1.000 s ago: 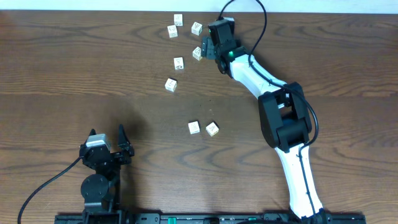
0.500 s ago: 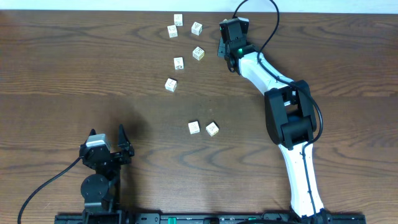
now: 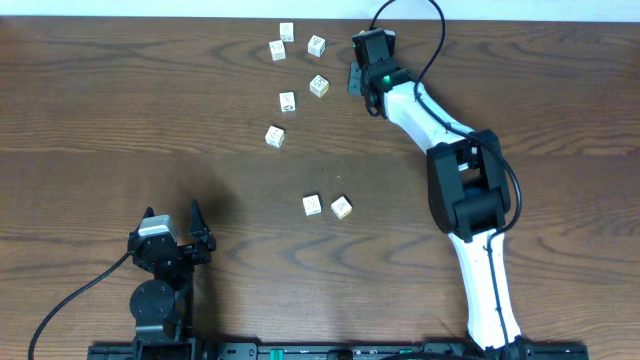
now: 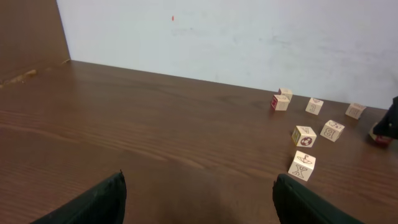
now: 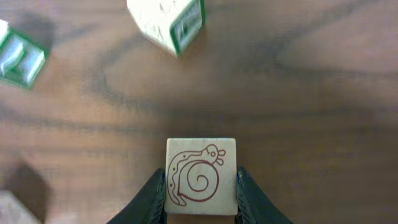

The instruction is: Lift 5 blocks

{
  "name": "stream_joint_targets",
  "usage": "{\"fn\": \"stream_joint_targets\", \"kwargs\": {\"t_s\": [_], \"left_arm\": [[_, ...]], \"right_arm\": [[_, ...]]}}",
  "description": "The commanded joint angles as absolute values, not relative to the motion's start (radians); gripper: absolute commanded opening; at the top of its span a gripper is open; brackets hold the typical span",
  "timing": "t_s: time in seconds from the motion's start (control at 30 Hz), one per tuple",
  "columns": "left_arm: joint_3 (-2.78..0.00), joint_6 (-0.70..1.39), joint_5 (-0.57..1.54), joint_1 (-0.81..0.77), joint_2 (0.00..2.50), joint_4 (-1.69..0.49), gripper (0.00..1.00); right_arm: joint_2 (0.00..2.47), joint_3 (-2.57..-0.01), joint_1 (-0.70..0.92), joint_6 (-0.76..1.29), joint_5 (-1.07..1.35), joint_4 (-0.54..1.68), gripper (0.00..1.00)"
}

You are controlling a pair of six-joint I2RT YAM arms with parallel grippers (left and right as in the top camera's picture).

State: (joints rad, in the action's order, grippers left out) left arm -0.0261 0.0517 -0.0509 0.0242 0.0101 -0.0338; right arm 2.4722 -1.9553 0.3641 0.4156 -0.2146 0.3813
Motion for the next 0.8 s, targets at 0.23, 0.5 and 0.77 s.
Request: {"fn": "stream_joint_targets", "kwargs": {"t_s": [0.23, 0.5, 0.77], "left_arm": [[-0.005, 0.053, -0.060, 0.022, 0.004, -0.067, 0.76], [-0.005, 0.053, -0.060, 0.022, 0.004, -0.068, 0.76], [-0.005, 0.053, -0.060, 0.022, 0.004, -0.067, 0.76]], "right_arm": [[1.998, -1.964, 0.371, 0.247, -0.199, 0.677, 0.01], [1.719, -1.906, 0.368, 0.339, -0.220, 1.108, 0.01], [1.578, -1.264, 0.449, 0.419, -0.204, 0.910, 0.01]]}}
